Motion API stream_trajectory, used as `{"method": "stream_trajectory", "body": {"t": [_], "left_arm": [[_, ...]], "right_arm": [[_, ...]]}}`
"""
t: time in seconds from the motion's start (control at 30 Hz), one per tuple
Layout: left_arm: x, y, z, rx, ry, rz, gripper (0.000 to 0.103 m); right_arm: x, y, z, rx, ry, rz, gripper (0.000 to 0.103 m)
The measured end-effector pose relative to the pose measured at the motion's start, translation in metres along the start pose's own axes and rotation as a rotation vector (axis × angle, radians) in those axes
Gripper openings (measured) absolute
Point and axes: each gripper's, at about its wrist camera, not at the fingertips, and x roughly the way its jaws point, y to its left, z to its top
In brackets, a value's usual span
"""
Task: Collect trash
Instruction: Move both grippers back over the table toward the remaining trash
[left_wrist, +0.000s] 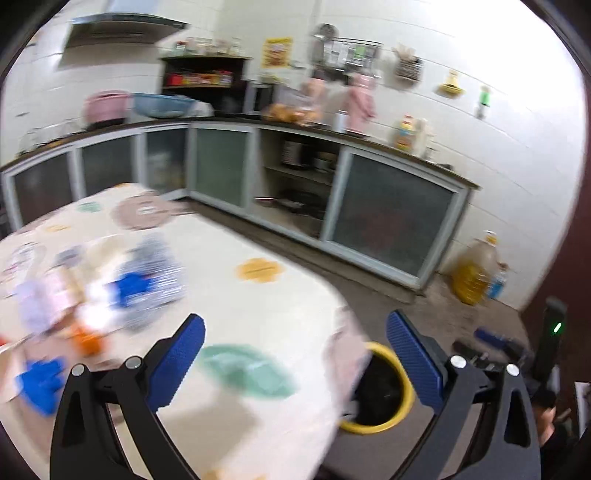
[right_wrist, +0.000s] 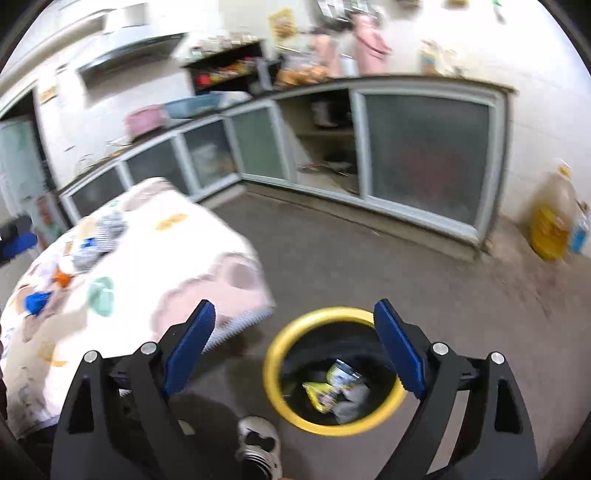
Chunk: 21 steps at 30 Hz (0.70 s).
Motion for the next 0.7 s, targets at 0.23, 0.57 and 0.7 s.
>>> {"method": "stream_trajectory", "body": {"t": [0.23,0.57,0.7], "left_arm": [[-0.081,0.091,-0.031,-0.043,-0.026,0.338,0.095],[-0.125,0.192,-0.057,-0.103,0.027,0.67,0.095],[-0.125,0.212,-0.063,-0.138,0.05,0.685,0.095]], "right_arm": [[0.011,0.094,0.031,-0.15,-0.039,0.127,0.085],[0.059,0.223,0.047,-0.29,0.032,0.321,0.084],[0.082,0.265,0.05,-0.316,0.085,0.388,0.084]]}}
